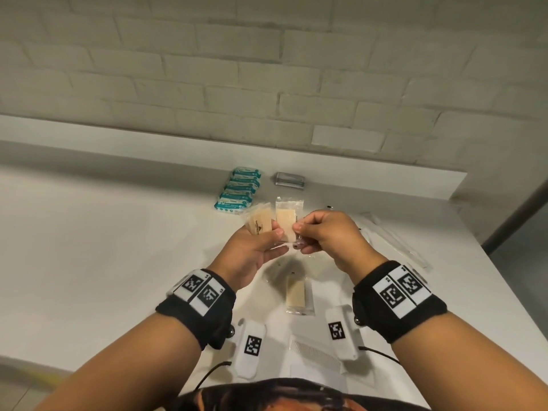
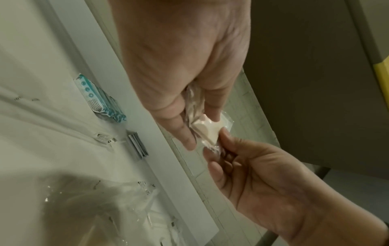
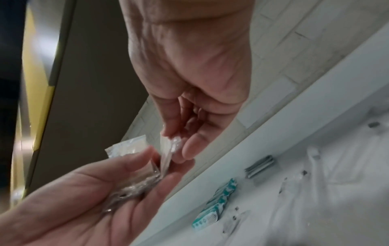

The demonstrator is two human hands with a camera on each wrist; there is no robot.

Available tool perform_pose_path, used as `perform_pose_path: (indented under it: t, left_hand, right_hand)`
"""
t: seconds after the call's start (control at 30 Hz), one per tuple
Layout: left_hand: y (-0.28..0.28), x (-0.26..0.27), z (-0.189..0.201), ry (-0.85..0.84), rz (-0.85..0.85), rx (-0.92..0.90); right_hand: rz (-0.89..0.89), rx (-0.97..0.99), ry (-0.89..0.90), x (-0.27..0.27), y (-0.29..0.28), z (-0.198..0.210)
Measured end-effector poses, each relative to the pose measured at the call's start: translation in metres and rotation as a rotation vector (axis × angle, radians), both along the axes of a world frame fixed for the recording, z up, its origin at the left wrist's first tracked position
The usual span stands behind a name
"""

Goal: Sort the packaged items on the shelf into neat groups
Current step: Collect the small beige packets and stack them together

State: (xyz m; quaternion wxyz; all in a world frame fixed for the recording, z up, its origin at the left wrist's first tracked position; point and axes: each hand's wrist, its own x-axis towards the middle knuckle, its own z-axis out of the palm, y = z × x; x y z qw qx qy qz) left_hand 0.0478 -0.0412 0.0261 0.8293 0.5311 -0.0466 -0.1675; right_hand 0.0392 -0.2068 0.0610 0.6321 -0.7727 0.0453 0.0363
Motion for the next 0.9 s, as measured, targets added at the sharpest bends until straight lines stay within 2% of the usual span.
perform_pose_path:
  t: [0.1, 0.23, 0.37, 0.43, 0.47, 0.53, 0.57, 0.67, 0.73, 0.83, 0.9]
  left_hand:
    - [-0.002, 0.000, -0.001, -0.005, 0.076, 0.020]
    - [-0.003, 0.001, -0.003, -0.034, 0.121, 0.156]
    - [-0.001, 0.000, -0.002, -0.075, 0.052, 0.339]
    - [-0.001, -0.002, -0.001, -0.076, 0.017, 0.367]
    - [-0.001, -0.003, -0.001, -0.069, 0.004, 0.353]
    - [0.002, -0.004, -0.001, -0.027, -0.003, 0.297]
    - [0.003, -0.005, 0.000, 0.014, 0.001, 0.253]
    - [0.013, -0.006, 0.001, 0.167, -0.020, 0.049]
    - [0.018, -0.007, 0.000, 0.198, -0.039, -0.033]
    - [0.021, -0.009, -0.002, 0.149, -0.022, -0.026]
    - [0.022, -0.011, -0.004, 0.132, 0.007, 0.013]
  right_hand:
    - [0.009, -0.070, 0.003, 0.000, -0.002, -0.001]
    - [0.086, -0.260, 0.000, -0.001, -0.002, -0.001]
    - [0.107, -0.277, -0.055, 0.001, -0.008, 0.010]
    - [0.151, -0.362, -0.052, 0.003, -0.010, 0.015]
    - [0.154, -0.492, -0.055, 0.006, -0.011, 0.017]
    - [0.108, -0.907, -0.090, 0.011, -0.017, 0.019]
    - [0.089, -1.021, -0.094, 0.012, -0.021, 0.018]
    - [0.198, -1.029, 0.018, 0.011, -0.024, 0.007]
    - [0.299, -1.016, 0.055, 0.008, -0.017, -0.008]
    - [0.386, -1.039, 0.073, 0.004, -0.002, -0.036]
    - [0.339, -1.059, 0.078, 0.002, 0.001, -0.054]
